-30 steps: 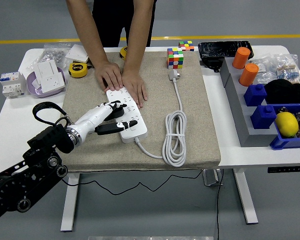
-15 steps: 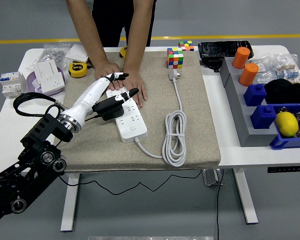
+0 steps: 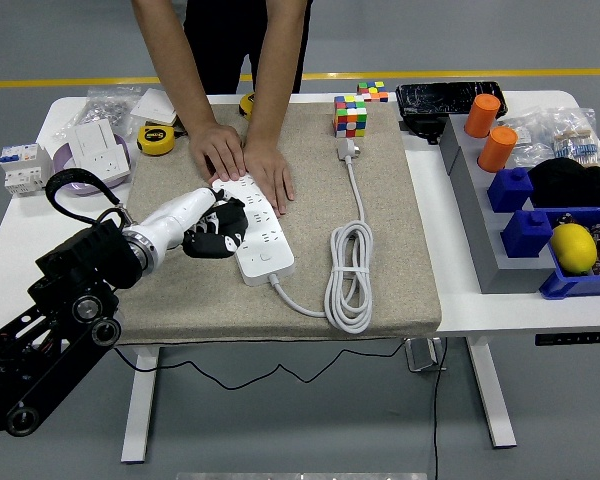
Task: Pick up the plug,place it near the board,insert it into the board,press the button
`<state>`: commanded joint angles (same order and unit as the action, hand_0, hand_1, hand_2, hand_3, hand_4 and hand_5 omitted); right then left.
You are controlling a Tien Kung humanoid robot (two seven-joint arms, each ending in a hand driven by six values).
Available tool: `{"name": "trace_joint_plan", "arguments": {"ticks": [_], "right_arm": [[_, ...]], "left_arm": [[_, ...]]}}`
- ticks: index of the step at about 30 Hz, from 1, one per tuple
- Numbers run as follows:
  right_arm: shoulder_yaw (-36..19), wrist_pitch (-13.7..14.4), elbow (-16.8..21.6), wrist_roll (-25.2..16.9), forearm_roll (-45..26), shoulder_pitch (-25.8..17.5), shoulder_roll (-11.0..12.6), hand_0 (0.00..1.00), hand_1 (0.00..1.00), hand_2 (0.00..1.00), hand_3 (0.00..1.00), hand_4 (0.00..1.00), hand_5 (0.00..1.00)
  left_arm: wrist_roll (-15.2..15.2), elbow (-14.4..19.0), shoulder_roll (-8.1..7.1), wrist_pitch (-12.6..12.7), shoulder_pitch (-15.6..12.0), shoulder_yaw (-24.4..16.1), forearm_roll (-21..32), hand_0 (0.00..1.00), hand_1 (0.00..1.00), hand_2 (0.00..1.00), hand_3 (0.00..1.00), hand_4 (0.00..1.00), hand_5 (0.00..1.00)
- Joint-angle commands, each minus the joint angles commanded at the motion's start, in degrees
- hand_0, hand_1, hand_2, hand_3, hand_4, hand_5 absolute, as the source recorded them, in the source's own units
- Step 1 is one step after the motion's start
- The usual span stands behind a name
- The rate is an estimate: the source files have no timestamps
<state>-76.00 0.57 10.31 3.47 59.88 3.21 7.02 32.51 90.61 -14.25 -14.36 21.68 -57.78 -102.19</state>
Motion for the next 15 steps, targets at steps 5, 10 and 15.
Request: {"name": "trace_joint_plan", "arguments": {"ticks": [5, 10, 15], "right_arm": [[0.1, 0.0, 0.0, 0.0, -0.1, 0.1, 0.0, 0.788, 0.710, 0.701, 0.676, 0.998, 0.782], [0.1, 0.1, 0.0, 0.1, -0.1, 0.2, 0.1, 0.788, 0.709, 0.701, 0.676, 0.998, 0.783], [0.4, 0.0, 0.0, 0.0, -0.3, 0.2, 0.1, 0.788, 0.709, 0.701, 0.677, 0.998, 0.784]], "left_arm": [[-1.1, -2.6, -0.22, -1.5, 1.3, 2.8, 1.3, 0.125, 0.068, 0.159, 0.794, 0.394, 0.090], [-1.1, -4.8, 0.03, -2.0, 2.5, 4.9, 2.0, 0.126, 0.066, 0.160, 0.809, 0.393, 0.056], [-0.4, -7.4, 0.51, -2.7, 3.4, 6.1, 2.6, 0.125, 0.068, 0.163, 0.853, 0.394, 0.055]]}}
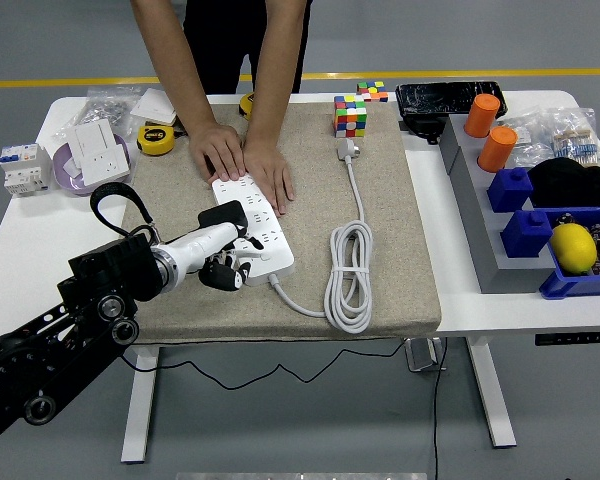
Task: Pick up the plug,place it near the board,insert it into the board,press the button
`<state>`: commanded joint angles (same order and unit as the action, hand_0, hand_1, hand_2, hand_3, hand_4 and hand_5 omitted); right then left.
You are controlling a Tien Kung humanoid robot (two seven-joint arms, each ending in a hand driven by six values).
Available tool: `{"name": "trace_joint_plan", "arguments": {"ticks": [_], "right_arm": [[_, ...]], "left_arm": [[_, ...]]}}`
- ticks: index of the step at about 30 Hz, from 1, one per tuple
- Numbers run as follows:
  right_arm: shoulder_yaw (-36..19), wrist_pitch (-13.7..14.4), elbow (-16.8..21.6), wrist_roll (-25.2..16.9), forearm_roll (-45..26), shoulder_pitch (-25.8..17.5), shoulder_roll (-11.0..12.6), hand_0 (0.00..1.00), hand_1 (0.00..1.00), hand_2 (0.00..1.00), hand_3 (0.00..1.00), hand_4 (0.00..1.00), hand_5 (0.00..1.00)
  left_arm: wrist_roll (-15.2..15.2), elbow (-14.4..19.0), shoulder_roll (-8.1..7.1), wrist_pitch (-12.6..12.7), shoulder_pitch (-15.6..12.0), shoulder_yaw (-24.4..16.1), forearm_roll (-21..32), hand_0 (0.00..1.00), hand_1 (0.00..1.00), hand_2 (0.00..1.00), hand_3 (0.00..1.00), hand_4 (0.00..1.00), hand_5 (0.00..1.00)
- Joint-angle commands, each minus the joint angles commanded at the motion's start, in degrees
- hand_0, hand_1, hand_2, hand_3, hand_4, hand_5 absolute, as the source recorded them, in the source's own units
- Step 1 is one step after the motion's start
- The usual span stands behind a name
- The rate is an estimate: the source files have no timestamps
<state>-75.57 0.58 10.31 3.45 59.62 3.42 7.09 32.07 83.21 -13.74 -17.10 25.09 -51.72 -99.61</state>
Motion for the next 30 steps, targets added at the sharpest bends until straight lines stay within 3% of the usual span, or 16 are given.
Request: {"name": "trace_joint_plan", "arguments": {"ticks": [15, 21, 22, 30], "right_arm": [[0.3, 0.0, 0.0, 0.0, -0.1, -0.1, 0.1, 0.788, 0.709, 0.701, 0.679, 0.998, 0.786], [0.1, 0.0, 0.0, 0.1, 0.2, -0.2, 0.1, 0.788, 0.709, 0.701, 0.678, 0.998, 0.788], [0.2, 0.0, 0.0, 0.1, 0.2, -0.2, 0.1, 0.787, 0.709, 0.701, 0.679, 0.998, 0.788], [0.3, 0.0, 0.0, 0.1, 0.0, -0.2, 0.1, 0.787, 0.709, 0.701, 0.679, 0.998, 0.789]], "left_arm": [[-0.9, -1.9, 0.79, 1.4, 0.4, 1.1, -0.1, 0.127, 0.066, 0.167, 0.903, 0.390, 0.058], [-1.5, -1.3, 0.65, 0.3, 0.4, 1.8, 2.3, 0.126, 0.065, 0.168, 0.885, 0.393, 0.052], [-1.4, -1.3, 0.57, 0.0, 0.4, 1.9, 2.3, 0.126, 0.064, 0.171, 0.832, 0.396, 0.041], [-1.0, -2.3, 0.23, 0.0, 0.6, 2.7, 1.4, 0.126, 0.064, 0.171, 0.836, 0.391, 0.042]]}}
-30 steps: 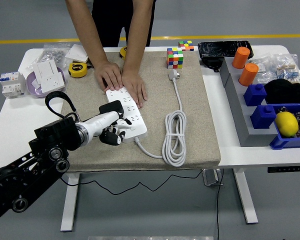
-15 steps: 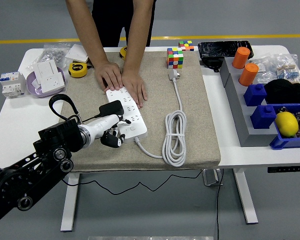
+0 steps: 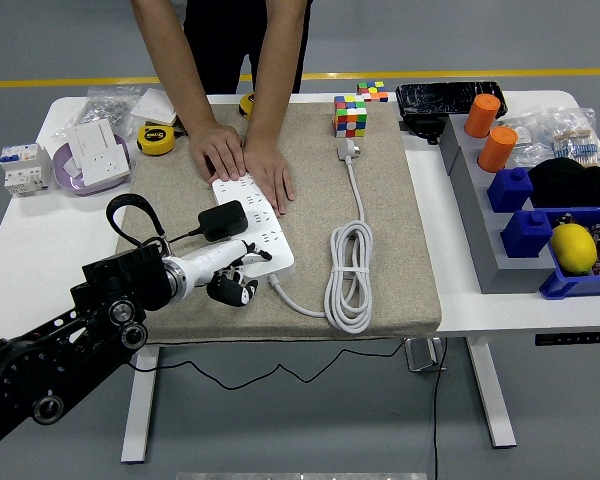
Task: Pick up the plug,place it near the board,insert it into the board,press the button
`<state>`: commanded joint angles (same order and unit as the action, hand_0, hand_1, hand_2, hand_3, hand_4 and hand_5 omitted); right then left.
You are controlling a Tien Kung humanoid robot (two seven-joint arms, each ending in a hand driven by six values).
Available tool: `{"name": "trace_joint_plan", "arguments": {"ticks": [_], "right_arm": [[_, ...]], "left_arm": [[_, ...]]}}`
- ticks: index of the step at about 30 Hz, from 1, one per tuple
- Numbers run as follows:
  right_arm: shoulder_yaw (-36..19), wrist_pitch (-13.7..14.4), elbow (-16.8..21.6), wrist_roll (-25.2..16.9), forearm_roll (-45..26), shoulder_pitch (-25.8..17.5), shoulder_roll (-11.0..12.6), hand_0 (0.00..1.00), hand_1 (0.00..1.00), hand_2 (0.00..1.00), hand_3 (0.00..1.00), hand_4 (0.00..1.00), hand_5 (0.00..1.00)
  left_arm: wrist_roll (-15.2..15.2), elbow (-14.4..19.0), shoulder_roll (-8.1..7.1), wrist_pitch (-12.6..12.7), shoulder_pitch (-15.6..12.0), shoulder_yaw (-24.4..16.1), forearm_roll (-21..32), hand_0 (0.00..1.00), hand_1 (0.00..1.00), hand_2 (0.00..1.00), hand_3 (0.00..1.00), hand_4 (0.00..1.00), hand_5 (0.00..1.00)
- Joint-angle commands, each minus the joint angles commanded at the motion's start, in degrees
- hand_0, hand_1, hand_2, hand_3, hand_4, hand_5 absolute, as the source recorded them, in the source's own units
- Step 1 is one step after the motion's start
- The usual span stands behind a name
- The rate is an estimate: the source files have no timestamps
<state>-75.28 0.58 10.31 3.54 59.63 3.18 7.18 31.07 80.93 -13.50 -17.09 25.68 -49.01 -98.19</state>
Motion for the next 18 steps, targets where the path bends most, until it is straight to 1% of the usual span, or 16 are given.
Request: {"name": "trace_joint_plan", "arguments": {"ticks": [7, 18], "right_arm": [[-0.1, 0.0, 0.0, 0.0, 0.0, 0.1, 0.0, 0.787, 0.709, 0.701, 0.679, 0.998, 0.789], [-0.1, 0.0, 0.0, 0.0, -0.1, 0.2, 0.0, 0.787, 0.709, 0.701, 0.679, 0.998, 0.790]], "left_arm": [[-0.2, 0.0, -0.03, 0.4, 0.2, -0.4, -0.4, 0.125, 0.063, 0.171, 0.839, 0.390, 0.038], [-0.1, -0.4, -0.01, 0.4, 0.2, -0.2, -0.7, 0.126, 0.062, 0.174, 0.837, 0.388, 0.029]]}}
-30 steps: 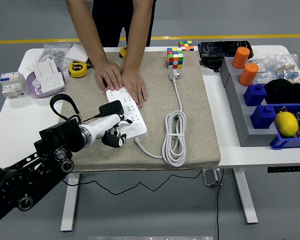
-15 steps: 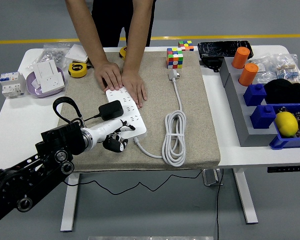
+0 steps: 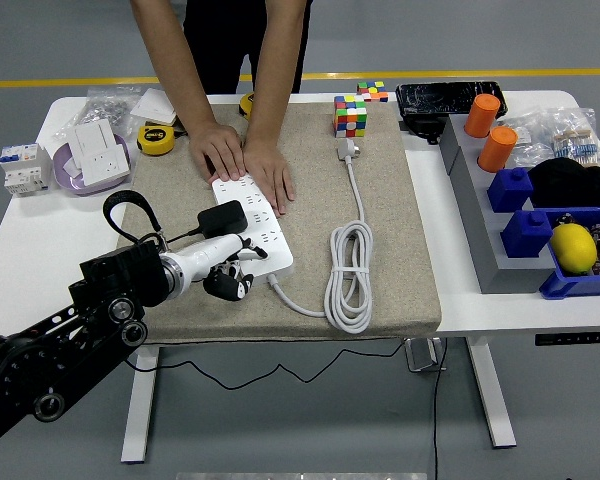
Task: Pick up the plug,place it near the board,insert it into the board,press the button
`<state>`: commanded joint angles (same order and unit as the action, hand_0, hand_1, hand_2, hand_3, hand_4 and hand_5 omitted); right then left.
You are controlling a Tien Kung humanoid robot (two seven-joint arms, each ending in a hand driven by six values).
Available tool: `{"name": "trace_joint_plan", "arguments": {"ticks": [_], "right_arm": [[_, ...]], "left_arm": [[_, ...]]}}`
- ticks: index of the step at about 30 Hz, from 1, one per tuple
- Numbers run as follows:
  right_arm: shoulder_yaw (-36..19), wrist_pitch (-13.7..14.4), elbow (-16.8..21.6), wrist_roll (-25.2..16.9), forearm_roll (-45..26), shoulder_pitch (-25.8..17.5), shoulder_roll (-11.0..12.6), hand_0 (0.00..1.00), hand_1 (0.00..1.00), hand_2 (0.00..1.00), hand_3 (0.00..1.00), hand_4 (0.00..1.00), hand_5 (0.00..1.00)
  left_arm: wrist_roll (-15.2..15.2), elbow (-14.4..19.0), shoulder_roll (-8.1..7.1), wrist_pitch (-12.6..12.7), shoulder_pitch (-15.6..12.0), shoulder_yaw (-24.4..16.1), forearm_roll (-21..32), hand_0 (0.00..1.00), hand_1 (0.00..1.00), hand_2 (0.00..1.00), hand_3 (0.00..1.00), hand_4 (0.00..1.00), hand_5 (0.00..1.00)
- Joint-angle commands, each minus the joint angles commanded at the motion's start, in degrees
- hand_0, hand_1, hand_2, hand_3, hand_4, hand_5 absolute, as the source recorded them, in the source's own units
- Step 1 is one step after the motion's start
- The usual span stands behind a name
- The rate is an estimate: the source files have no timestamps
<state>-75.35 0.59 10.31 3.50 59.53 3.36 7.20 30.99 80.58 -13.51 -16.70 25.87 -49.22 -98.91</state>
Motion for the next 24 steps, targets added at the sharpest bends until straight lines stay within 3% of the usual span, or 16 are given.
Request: {"name": "trace_joint_plan", "arguments": {"ticks": [5, 11, 17, 21, 22, 24], "right_arm": [[0.0, 0.0, 0.0, 0.0, 0.0, 0.0, 0.0, 0.787, 0.709, 0.701, 0.680, 0.998, 0.790], [0.0, 0.0, 0.0, 0.0, 0.0, 0.0, 0.0, 0.787, 0.709, 0.701, 0.680, 0.998, 0.790], [-0.2, 0.0, 0.0, 0.0, 0.0, 0.0, -0.1, 0.787, 0.709, 0.701, 0.680, 0.998, 0.790], [-0.4, 0.0, 0.0, -0.1, 0.1, -0.1, -0.3, 0.787, 0.709, 0.701, 0.680, 0.998, 0.790], [-0.4, 0.0, 0.0, -0.1, 0.0, -0.2, -0.3, 0.787, 0.709, 0.701, 0.679, 0.998, 0.790], [-0.7, 0.0, 0.0, 0.0, 0.3, -0.3, -0.4, 0.787, 0.709, 0.701, 0.679, 0.998, 0.790]], "left_arm": [[0.3, -2.2, 0.27, -0.4, 0.1, 0.4, 0.4, 0.126, 0.062, 0.174, 0.835, 0.386, 0.025], [0.2, -1.7, 0.11, -0.1, 0.0, 0.2, -0.4, 0.128, 0.062, 0.174, 0.830, 0.385, 0.023], [-1.8, 4.1, 0.25, 0.8, -1.5, -4.3, -2.8, 0.147, 0.081, 0.203, 0.793, 0.362, 0.024], [-7.9, 9.8, 1.56, 3.3, -5.7, -11.4, -0.9, 0.147, 0.081, 0.203, 0.793, 0.362, 0.024], [-9.3, 10.4, 1.91, 3.7, -6.7, -13.3, 0.1, 0.343, 0.422, 0.491, 0.759, 0.766, 0.263], [-12.9, 11.6, 3.13, 5.4, -9.7, -17.7, 3.1, 0.343, 0.422, 0.491, 0.759, 0.766, 0.263]]}}
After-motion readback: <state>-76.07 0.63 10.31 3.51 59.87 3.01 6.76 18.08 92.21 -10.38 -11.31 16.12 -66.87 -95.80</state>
